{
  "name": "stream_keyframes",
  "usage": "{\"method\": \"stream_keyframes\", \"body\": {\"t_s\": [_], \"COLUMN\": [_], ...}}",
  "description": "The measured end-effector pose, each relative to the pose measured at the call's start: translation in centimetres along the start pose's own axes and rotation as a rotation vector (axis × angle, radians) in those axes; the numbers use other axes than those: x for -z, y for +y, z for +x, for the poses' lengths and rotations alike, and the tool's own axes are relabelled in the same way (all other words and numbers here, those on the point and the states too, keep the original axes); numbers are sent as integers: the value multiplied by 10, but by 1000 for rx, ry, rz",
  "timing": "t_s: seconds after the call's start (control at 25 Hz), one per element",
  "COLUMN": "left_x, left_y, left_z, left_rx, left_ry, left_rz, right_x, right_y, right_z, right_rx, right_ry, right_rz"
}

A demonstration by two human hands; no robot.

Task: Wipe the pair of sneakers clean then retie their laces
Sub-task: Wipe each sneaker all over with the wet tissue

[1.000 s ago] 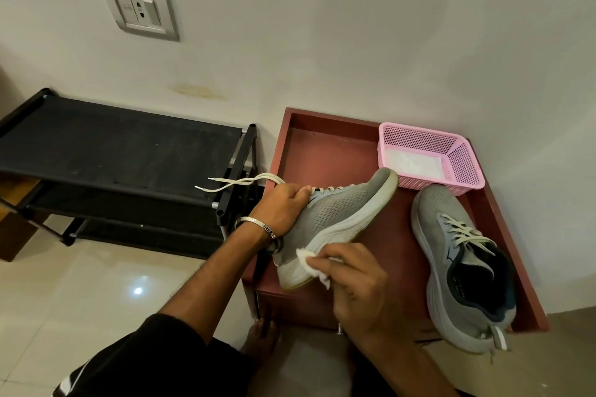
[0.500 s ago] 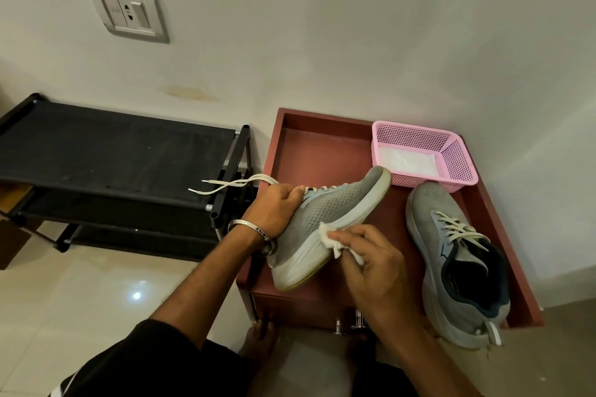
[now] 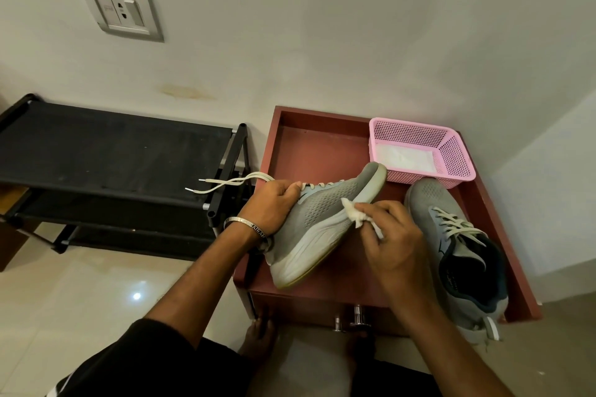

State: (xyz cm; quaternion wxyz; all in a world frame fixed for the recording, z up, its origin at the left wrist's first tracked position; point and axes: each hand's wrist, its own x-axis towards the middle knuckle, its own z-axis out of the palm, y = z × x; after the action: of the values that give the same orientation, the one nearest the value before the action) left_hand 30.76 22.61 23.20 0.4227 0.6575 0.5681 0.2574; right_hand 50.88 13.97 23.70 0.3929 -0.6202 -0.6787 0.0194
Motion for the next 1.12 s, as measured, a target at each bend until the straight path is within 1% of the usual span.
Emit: {"method": "stream_keyframes", "body": {"t_s": [0.08, 0.12, 0.32, 0.4, 0.48, 0.6, 0.68, 0.72, 0.76, 0.84, 0.88, 0.92, 0.96, 1.04, 1.12], "left_x": [0, 0, 0, 0, 1, 0, 0, 0, -1, -1, -1, 0, 0, 0, -1], "left_y": [0, 0, -2, -2, -1, -2, -3, -3, -3, -4, -5, -6, -6, -5, -2], "left_z": [0, 0, 1, 1, 0, 0, 0, 1, 1, 2, 2, 3, 3, 2, 0], "left_rx": [-2, -1, -9, -16, -22, -24, -26, -25, -25, -25, -23, -23, -22, -19, -15], "left_ry": [2, 3, 0, 0, -3, -3, 4, 8, 9, 5, 0, -5, -11, -20, -26], "left_rz": [6, 10, 19, 20, 20, 24, 36, 40, 41, 36, 35, 31, 22, 1, -26], "right_x": [-1, -4, -11, -8, -8, -5, -6, -7, -8, -7, -6, -5, -5, -5, -3], "right_y": [1, 0, -23, -23, -13, 2, 1, -4, -9, -17, -17, -15, -12, -3, 3], "right_z": [2, 1, -16, -15, -9, -1, -2, -5, -9, -12, -10, -8, -6, 0, 1], "right_rx": [-41, -44, 11, 52, 83, 24, -13, -21, -27, -35, -38, -29, -15, 19, -7], "right_ry": [14, -6, -236, -284, -226, -56, -15, -46, -113, -288, -350, -368, -331, -165, -29], "right_rz": [9, 47, 340, 370, 269, 63, 51, 114, 215, 446, 516, 520, 461, 218, 25]}}
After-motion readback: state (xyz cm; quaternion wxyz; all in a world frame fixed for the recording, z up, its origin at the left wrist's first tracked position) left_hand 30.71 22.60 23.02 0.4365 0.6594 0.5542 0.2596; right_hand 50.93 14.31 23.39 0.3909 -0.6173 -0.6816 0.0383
